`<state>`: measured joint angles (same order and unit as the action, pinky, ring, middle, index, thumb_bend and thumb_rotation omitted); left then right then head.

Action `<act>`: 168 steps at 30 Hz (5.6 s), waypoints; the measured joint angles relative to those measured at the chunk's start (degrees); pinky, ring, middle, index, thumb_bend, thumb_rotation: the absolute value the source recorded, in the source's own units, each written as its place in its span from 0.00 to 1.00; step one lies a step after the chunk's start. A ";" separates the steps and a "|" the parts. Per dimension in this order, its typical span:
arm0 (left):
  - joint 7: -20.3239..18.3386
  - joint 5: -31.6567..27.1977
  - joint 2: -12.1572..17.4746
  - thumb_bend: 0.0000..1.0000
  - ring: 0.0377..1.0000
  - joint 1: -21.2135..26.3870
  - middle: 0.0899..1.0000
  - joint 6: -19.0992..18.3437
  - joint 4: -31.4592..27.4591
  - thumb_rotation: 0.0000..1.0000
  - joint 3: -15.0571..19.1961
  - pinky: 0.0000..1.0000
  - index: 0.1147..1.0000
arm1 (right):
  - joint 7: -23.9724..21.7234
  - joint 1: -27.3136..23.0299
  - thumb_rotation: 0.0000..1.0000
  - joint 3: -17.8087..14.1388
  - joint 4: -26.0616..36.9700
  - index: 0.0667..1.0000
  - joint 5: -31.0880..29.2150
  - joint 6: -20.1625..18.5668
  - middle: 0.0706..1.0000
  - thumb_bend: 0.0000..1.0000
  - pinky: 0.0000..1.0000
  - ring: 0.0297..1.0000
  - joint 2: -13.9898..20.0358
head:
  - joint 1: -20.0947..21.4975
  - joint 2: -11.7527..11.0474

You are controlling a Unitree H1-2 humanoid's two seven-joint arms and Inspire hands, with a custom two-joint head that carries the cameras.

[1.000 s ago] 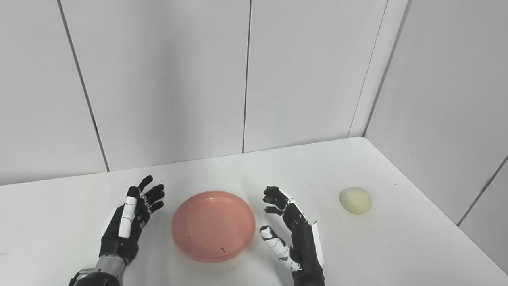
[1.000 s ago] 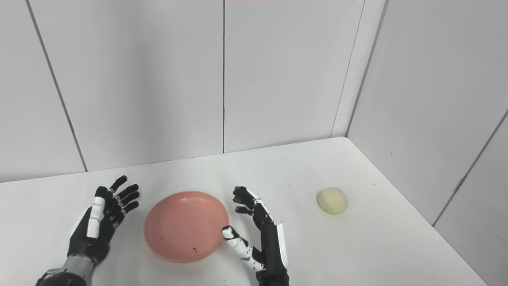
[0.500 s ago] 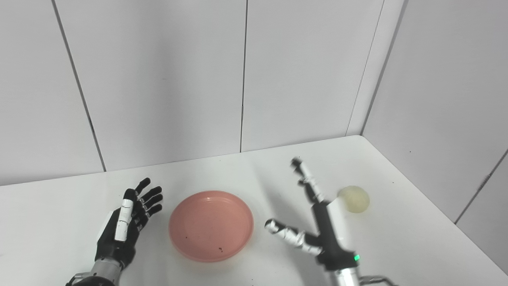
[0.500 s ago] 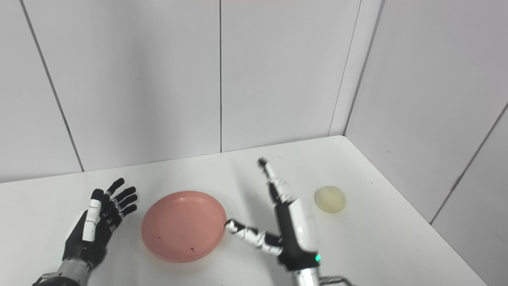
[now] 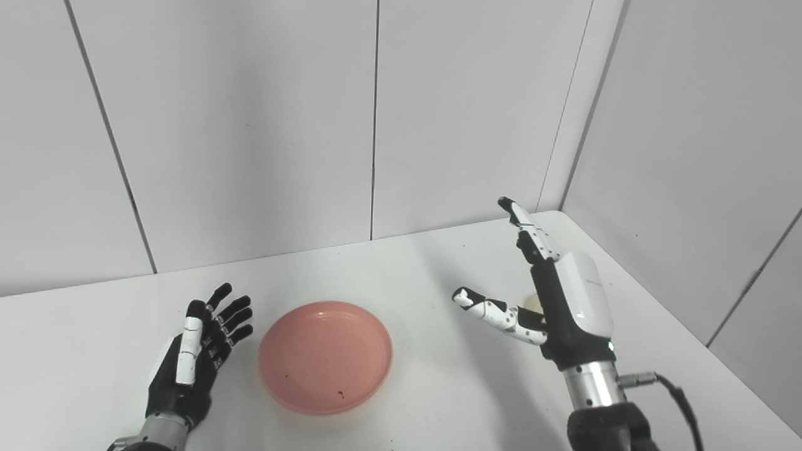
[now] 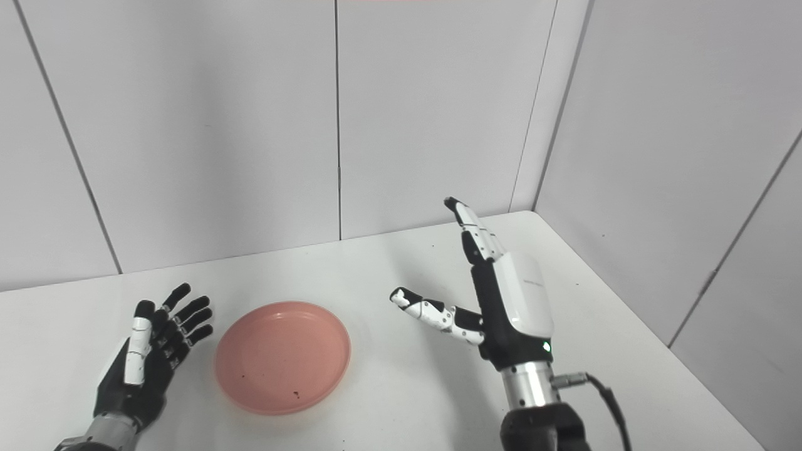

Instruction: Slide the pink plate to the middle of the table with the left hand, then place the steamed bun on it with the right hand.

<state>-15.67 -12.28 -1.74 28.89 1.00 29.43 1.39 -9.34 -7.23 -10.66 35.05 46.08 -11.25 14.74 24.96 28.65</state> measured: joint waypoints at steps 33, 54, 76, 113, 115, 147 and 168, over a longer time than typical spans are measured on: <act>-0.64 -0.01 -0.57 0.83 0.86 -0.24 0.83 -0.25 -0.44 0.93 -0.01 0.84 0.90 | -21.25 -5.57 0.23 2.39 -12.92 0.79 16.31 -9.82 0.80 0.97 0.56 0.77 13.87 | -0.18 0.00; -0.61 0.00 -0.90 0.84 0.85 -0.37 0.82 -0.26 -0.71 0.91 0.13 0.81 0.89 | -28.05 -7.88 0.21 2.86 -17.80 0.82 17.44 -14.80 0.84 0.99 0.61 0.81 18.64 | -0.79 0.00; -0.39 0.08 -1.10 0.82 0.85 -0.72 0.81 -0.16 -0.94 0.89 -0.25 0.82 0.88 | -30.38 -11.91 0.28 5.20 -26.86 0.82 13.36 -14.98 0.87 1.00 0.63 0.83 22.75 | -1.49 0.17; -0.03 0.15 -1.15 0.80 0.86 -1.40 0.81 -0.76 -2.33 0.91 -0.86 0.80 0.88 | -20.45 -13.64 0.32 9.47 -40.77 0.80 5.38 -15.00 0.88 1.00 0.73 0.86 24.90 | -1.85 1.14; -0.02 0.15 -1.16 0.80 0.86 -1.41 0.81 -0.84 -2.33 0.90 -0.85 0.80 0.88 | -19.26 -13.69 0.32 9.65 -41.26 0.80 4.79 -14.99 0.87 1.00 0.73 0.86 24.92 | -1.85 1.14; 0.01 0.13 -1.32 0.80 0.86 -1.44 0.81 -1.58 -2.48 0.91 -1.26 0.82 0.89 | -14.08 -14.97 0.00 12.93 -43.40 0.47 0.08 -15.00 0.39 0.53 0.26 0.31 26.43 | -2.20 1.41; 0.02 0.12 -1.25 0.80 0.84 -1.43 0.82 -1.60 -2.50 0.90 -1.19 0.80 0.89 | -17.79 -11.85 0.00 14.07 -33.76 0.47 -0.66 -15.18 0.36 0.53 0.22 0.28 28.05 | -2.20 1.41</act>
<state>-15.65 -12.16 -2.99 27.46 -0.60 26.93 0.20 -27.14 -19.08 3.41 1.29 45.42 -26.42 42.79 22.76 30.06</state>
